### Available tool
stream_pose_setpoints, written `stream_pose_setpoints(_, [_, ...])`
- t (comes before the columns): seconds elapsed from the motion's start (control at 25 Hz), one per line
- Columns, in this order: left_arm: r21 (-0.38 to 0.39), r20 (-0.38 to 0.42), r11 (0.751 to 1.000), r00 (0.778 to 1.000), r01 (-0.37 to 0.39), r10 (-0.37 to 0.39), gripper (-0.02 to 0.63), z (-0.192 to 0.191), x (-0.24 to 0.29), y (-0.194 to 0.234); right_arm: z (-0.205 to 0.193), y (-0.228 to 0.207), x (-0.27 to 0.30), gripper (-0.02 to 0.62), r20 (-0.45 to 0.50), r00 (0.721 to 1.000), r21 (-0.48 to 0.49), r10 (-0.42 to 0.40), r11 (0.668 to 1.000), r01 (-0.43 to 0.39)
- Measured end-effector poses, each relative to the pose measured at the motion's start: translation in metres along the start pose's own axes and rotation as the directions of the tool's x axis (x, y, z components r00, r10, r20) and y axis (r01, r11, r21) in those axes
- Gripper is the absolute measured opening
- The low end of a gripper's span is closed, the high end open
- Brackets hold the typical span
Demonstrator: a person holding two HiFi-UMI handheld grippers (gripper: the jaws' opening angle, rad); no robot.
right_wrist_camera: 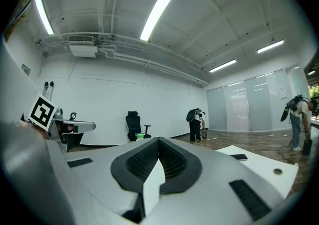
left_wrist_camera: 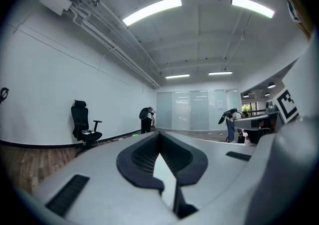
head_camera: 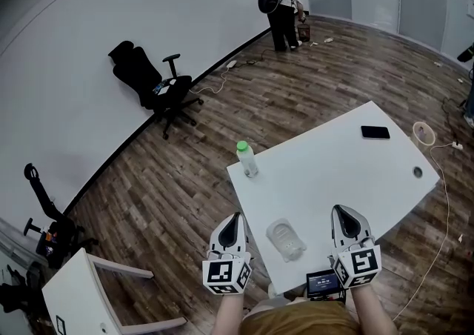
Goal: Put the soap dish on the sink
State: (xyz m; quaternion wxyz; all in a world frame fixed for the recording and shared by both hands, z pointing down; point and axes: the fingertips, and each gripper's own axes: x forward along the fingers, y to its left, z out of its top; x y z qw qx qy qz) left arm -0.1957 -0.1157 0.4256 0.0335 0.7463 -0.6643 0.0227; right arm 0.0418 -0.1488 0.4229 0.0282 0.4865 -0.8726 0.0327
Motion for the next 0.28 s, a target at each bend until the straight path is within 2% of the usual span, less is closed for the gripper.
stream_pose_setpoints(0.28, [0.000, -0.035, 1.000, 0.999, -0.008, 0.008, 0.008, -0.0078, -0.0020, 0.0054, 0.0004, 0.0038, -0.0006, 0.008, -0.006, 1.000, -0.007, -0.003, 1.000, 0.003])
